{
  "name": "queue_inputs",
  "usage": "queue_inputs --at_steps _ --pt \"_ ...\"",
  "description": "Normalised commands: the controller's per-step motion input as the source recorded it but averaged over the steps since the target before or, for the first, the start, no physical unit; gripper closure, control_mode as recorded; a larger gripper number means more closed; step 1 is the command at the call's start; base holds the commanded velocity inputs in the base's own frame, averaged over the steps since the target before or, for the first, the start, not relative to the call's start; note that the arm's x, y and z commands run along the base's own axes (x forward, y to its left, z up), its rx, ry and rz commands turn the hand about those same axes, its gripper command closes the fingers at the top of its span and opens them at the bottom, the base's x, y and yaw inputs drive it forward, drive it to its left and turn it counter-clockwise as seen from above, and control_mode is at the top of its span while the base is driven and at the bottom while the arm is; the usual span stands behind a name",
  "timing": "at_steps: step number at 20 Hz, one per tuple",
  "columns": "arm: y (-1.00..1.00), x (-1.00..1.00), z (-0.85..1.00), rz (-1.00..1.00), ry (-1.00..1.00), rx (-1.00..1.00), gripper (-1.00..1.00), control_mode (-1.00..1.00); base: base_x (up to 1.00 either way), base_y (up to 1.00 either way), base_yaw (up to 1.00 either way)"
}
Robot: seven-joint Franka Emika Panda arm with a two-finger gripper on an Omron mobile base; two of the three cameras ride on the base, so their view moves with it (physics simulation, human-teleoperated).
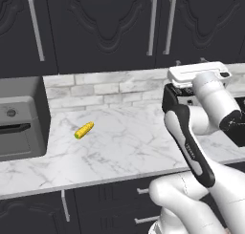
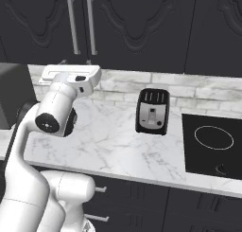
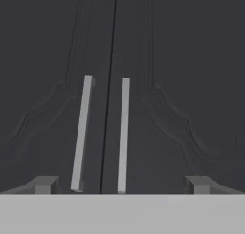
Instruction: Pick the dish brush and sponge from the cabinet and place them on the counter.
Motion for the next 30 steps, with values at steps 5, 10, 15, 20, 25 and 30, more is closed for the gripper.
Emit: queue_inputs --at_steps 5,10,15,20,25,30 --pt "0.0 0.03 0.19 0.03 0.0 0.0 -1.0 -1.0 0.0 0.0 0.0" --pt "0.0 0.09 0.1 0.04 0.0 0.0 -1.0 -1.0 0.0 0.0 0.0" --pt "-0.01 0.23 0.01 0.0 0.0 0.0 -1.0 -1.0 0.0 0.0 0.0" --pt "0.0 0.31 0.0 0.0 0.0 0.0 -1.0 -1.0 0.0 0.0 0.0" --pt "-0.01 0.24 0.0 0.0 0.0 0.0 -1.0 -1.0 0.0 0.0 0.0" --pt "0.0 0.12 0.0 0.0 -0.05 0.0 -1.0 -1.0 0.0 0.0 0.0"
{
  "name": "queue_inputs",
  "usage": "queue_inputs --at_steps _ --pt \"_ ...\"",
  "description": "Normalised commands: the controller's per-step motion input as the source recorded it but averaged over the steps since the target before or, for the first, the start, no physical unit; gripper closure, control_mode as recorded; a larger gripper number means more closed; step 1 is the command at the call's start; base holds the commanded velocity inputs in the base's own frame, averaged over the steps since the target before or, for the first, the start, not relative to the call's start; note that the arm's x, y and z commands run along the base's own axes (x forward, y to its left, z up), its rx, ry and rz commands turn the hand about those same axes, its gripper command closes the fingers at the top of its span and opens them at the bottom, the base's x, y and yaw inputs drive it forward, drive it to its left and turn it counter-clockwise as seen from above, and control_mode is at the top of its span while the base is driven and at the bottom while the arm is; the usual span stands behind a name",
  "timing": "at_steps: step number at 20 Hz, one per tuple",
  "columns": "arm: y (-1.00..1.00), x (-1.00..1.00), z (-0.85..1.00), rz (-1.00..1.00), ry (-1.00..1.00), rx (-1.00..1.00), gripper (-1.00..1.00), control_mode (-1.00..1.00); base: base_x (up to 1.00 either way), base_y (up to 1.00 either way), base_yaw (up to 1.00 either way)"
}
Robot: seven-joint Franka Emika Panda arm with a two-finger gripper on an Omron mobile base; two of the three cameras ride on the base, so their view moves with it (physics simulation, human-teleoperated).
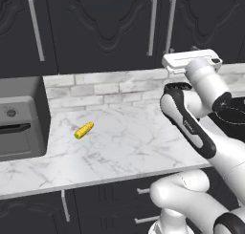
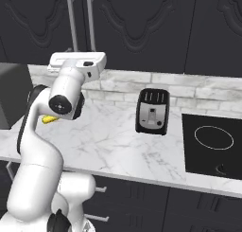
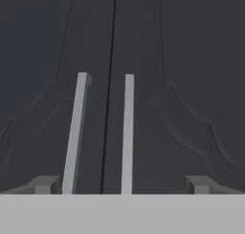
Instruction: Pick the dish brush and sponge from the cabinet and place them on the counter.
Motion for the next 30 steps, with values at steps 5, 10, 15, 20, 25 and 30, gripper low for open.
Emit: queue_inputs --at_steps 5,10,15,20,25,30 --pt "0.0 0.06 0.0 0.01 -0.09 0.0 -1.0 -1.0 0.0 0.0 0.0" --pt "0.0 0.14 0.0 0.01 -0.08 0.0 -1.0 -1.0 0.0 0.0 0.0" --pt "-0.05 0.19 0.0 0.0 -0.01 0.0 -1.0 -1.0 0.0 0.0 0.0" --pt "-0.02 0.23 0.0 0.0 0.0 0.0 -1.0 -1.0 0.0 0.0 0.0" --pt "0.0 0.27 0.0 0.0 0.0 0.0 -1.0 -1.0 0.0 0.0 0.0" --pt "0.0 0.3 0.0 0.0 0.0 0.0 -1.0 -1.0 0.0 0.0 0.0"
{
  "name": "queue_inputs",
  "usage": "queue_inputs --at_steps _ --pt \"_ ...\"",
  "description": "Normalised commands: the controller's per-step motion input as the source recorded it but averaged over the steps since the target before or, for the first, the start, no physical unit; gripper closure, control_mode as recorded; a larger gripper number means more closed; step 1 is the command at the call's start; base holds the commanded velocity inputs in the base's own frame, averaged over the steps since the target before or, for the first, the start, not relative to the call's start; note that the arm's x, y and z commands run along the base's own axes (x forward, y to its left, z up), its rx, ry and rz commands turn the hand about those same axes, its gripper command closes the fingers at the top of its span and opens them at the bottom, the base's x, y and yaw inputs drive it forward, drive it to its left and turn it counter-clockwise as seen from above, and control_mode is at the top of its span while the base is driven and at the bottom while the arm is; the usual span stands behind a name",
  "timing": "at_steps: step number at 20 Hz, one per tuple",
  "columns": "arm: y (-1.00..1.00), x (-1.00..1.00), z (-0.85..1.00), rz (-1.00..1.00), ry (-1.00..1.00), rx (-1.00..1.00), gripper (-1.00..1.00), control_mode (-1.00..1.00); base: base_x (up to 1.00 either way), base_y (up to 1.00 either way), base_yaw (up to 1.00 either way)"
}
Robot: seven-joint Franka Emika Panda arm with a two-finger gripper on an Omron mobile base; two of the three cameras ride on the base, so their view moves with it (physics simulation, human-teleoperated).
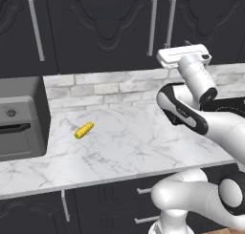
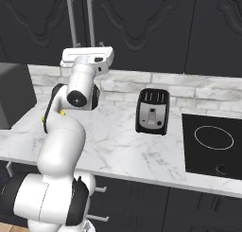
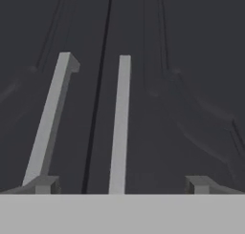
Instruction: Pick the dish brush and sponge from the cabinet and place them on the counter.
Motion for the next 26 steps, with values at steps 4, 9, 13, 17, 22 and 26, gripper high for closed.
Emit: queue_inputs --at_steps 4,9,13,17,22,26 --pt "0.0 0.29 0.0 0.0 0.0 0.0 -1.0 -1.0 0.0 0.0 0.0" --pt "0.0 0.28 0.0 0.0 0.01 0.0 -1.0 -1.0 0.0 0.0 0.0" --pt "0.0 0.26 0.0 0.0 0.01 0.0 -1.0 -1.0 0.0 0.0 0.0" --pt "0.0 0.25 0.0 0.0 0.01 0.0 -1.0 -1.0 0.0 0.0 0.0" --pt "0.0 0.24 0.0 0.0 0.0 0.0 -1.0 -1.0 0.0 0.0 0.0" --pt "0.03 0.17 -0.04 0.0 0.0 0.0 -1.0 -1.0 0.0 0.0 0.0"
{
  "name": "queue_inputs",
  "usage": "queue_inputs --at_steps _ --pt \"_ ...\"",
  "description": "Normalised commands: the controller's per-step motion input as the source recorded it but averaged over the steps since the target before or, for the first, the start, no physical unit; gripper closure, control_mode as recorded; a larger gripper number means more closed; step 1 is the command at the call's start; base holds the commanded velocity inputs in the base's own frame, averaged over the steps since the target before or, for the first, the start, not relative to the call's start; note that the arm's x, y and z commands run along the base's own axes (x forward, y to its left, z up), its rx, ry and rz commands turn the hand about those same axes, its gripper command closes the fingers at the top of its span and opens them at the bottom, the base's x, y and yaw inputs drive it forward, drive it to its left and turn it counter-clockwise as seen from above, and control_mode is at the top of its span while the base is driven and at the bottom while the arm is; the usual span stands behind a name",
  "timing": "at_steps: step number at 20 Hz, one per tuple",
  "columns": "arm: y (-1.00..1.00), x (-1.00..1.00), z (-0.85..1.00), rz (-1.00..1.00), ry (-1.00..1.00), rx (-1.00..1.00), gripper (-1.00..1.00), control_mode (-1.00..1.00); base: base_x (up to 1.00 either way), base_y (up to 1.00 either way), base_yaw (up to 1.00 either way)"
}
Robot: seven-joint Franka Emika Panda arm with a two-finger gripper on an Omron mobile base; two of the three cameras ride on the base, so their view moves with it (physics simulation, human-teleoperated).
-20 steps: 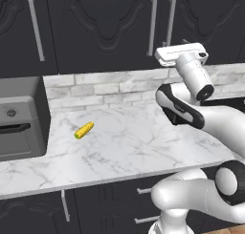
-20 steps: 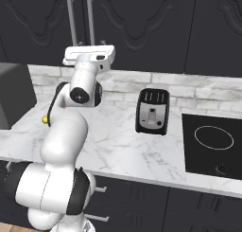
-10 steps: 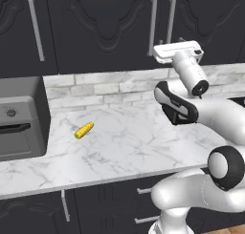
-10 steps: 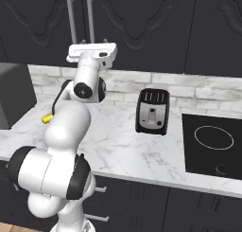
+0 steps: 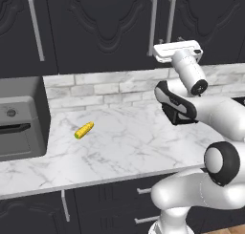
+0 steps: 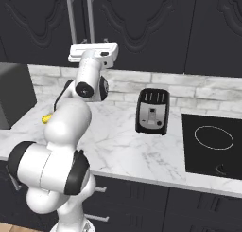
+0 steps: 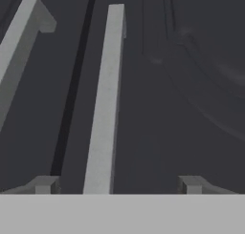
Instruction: Pick the dish brush and sponge from the cabinet and place them on the counter.
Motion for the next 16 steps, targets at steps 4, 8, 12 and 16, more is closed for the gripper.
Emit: queue_inputs --at_steps 4,8,12,16 --pt "0.2 0.16 -0.12 0.0 0.0 0.0 1.0 -1.0 0.0 0.0 0.0" --pt "0.15 0.11 -0.02 0.0 0.0 0.0 1.0 -1.0 0.0 0.0 0.0" --pt "0.04 0.12 0.0 0.0 0.06 0.0 1.0 -1.0 0.0 0.0 0.0" --pt "0.0 0.21 0.01 0.0 0.14 0.0 1.0 -1.0 0.0 0.0 0.0"
